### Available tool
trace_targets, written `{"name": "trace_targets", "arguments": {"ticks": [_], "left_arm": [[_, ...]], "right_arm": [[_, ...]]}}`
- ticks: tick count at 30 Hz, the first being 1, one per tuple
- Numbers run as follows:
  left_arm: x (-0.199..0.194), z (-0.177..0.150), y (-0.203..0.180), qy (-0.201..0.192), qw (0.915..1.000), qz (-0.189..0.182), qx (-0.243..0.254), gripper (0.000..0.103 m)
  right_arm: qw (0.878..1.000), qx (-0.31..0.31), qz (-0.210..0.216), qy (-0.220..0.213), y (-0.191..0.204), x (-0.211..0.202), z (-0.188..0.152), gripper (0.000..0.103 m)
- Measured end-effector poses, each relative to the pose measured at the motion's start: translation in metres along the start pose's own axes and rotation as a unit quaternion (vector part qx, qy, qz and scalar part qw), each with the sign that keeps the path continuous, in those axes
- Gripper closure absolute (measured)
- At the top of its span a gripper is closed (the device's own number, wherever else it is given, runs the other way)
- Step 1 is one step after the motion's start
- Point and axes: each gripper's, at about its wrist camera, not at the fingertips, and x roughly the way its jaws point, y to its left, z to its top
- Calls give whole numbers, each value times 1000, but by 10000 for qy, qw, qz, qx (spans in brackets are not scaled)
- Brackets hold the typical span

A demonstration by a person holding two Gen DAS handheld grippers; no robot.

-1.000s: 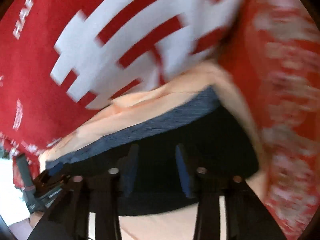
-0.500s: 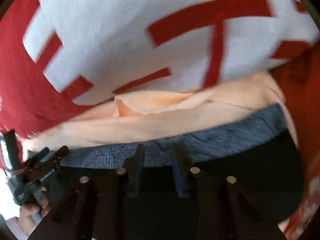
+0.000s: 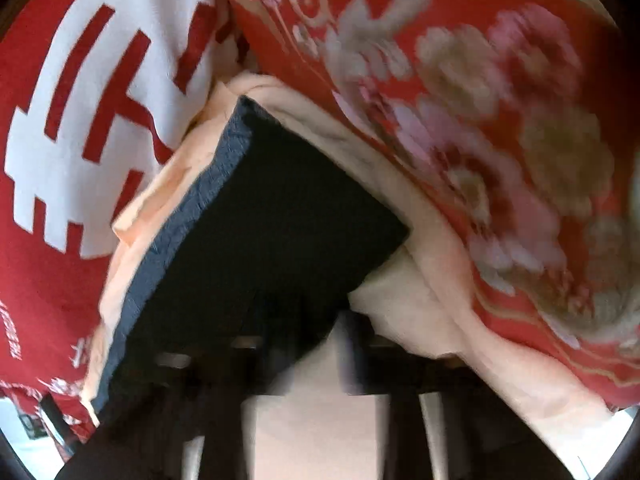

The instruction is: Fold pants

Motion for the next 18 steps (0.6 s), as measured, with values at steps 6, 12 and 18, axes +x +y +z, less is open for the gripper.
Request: {"name": "trace_targets", "arguments": {"ticks": [6, 12, 18], "left_arm": [[18, 23, 19, 65, 9998, 195, 5, 5], [-11, 33, 18, -127, 9988, -443, 176, 5], [22, 47, -25, -54, 9986, -437, 306, 5]], "right_arm": [[9982, -584, -48, -112, 17, 2, 8, 88], [9961, -685, -533, -180, 12, -24, -1, 66], [9683, -2441, 525, -12, 117, -10, -22, 67]]}}
